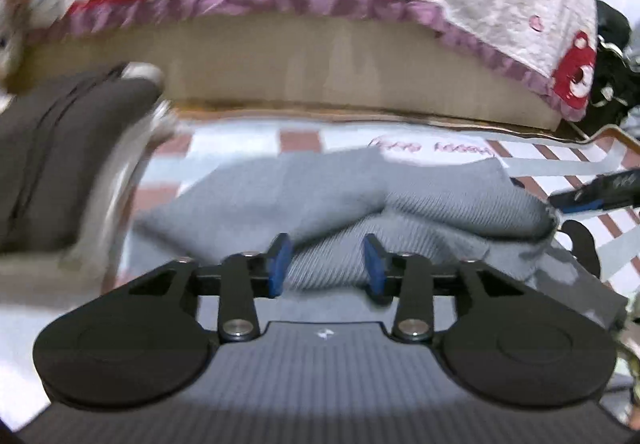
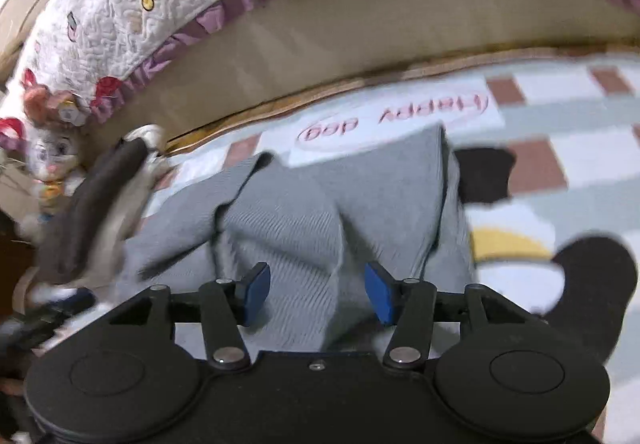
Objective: Fold clothes
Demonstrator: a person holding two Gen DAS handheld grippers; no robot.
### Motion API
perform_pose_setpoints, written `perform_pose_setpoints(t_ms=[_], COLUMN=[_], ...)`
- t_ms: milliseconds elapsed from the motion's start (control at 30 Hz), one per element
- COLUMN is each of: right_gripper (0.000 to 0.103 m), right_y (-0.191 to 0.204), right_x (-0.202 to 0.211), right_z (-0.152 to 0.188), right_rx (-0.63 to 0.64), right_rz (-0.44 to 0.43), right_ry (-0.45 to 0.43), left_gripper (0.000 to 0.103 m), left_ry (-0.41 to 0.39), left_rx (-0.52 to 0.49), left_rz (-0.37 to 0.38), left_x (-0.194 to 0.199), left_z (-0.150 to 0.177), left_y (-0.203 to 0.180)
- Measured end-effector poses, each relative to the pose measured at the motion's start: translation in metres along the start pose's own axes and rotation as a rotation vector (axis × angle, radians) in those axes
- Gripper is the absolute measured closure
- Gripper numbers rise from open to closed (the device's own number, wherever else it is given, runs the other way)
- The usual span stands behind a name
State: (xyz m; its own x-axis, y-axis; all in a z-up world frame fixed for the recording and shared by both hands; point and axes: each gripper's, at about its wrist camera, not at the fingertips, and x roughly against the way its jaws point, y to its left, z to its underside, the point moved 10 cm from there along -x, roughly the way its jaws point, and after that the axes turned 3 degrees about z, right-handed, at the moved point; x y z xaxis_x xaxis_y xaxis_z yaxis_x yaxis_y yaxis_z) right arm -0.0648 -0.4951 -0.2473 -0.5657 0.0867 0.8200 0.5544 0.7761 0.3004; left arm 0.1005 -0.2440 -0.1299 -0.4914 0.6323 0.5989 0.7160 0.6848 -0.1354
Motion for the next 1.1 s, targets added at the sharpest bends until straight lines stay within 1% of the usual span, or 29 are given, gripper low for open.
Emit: perform_pose_setpoints(t_ms=[33, 67, 133, 167, 267, 367, 433, 467, 500, 533, 567, 600, 633, 667, 700, 833, 967, 1100], right_gripper=[0.044, 0.040, 0.039, 0.039, 0.042, 0.043, 0.053, 0.065, 0.071, 0.071, 0.073, 0.074, 0.074, 0.074, 0.074, 0.074, 0.074, 0.074], right_y=[0.003, 0.005, 0.011, 0.014, 0.000, -0.009, -0.009, -0.008, -0.005, -0.004, -0.003, -0.002, -0.002, -0.002, -0.003, -0.010, -0.018, -0.020], right_x=[-0.005, -0.010, -0.019, -0.024, -0.031, -0.031, -0.033, -0.034, -0.034, -0.034, -0.034, -0.035, -0.035, -0.035, -0.034, -0.034, -0.034, -0.032], right_z=[0.000, 0.001, 0.001, 0.002, 0.005, 0.001, 0.000, 0.000, 0.001, 0.001, 0.001, 0.000, 0.000, -0.001, -0.001, -0.004, -0.004, -0.006], right_rx=[-0.004, -0.008, -0.016, -0.020, 0.000, -0.053, -0.035, -0.008, 0.020, 0.043, 0.058, 0.070, 0.079, 0.083, 0.077, 0.012, -0.063, -0.095], right_rz=[0.002, 0.003, 0.006, 0.008, 0.056, 0.013, 0.007, 0.013, 0.016, 0.018, 0.018, 0.019, 0.022, 0.021, 0.017, -0.014, -0.041, -0.044], right_ry=[-0.002, -0.004, -0.008, -0.010, -0.011, -0.016, -0.019, -0.022, -0.024, -0.029, -0.035, -0.038, -0.041, -0.042, -0.040, -0.028, -0.013, -0.010], left_gripper=[0.055, 0.054, 0.046, 0.038, 0.037, 0.037, 0.037, 0.037, 0.037, 0.037, 0.044, 0.073, 0.090, 0.096, 0.096, 0.097, 0.097, 0.097], left_ry=[0.006, 0.011, 0.023, 0.030, 0.070, 0.096, 0.105, 0.106, 0.108, 0.112, 0.119, 0.126, 0.136, 0.138, 0.124, 0.070, -0.048, -0.189], left_rx=[-0.015, -0.030, -0.061, -0.071, -0.063, -0.067, -0.085, -0.099, -0.112, -0.124, -0.135, -0.146, -0.157, -0.164, -0.159, -0.096, -0.034, 0.078], left_rz=[-0.020, -0.039, -0.078, -0.089, -0.057, -0.117, -0.147, -0.159, -0.171, -0.175, -0.163, -0.163, -0.188, -0.221, -0.261, -0.322, -0.370, -0.415], left_x=[-0.011, -0.021, -0.042, -0.052, -0.080, -0.110, -0.125, -0.132, -0.138, -0.144, -0.147, -0.150, -0.150, -0.148, -0.142, -0.110, -0.052, 0.023], left_z=[-0.004, -0.007, -0.015, -0.018, -0.017, -0.016, -0.016, -0.017, -0.017, -0.017, -0.015, -0.014, -0.012, -0.012, -0.012, -0.014, -0.021, -0.017], left_y=[-0.006, -0.013, -0.025, -0.032, -0.044, -0.042, -0.040, -0.039, -0.038, -0.037, -0.036, -0.034, -0.030, -0.025, -0.017, 0.009, 0.033, 0.054])
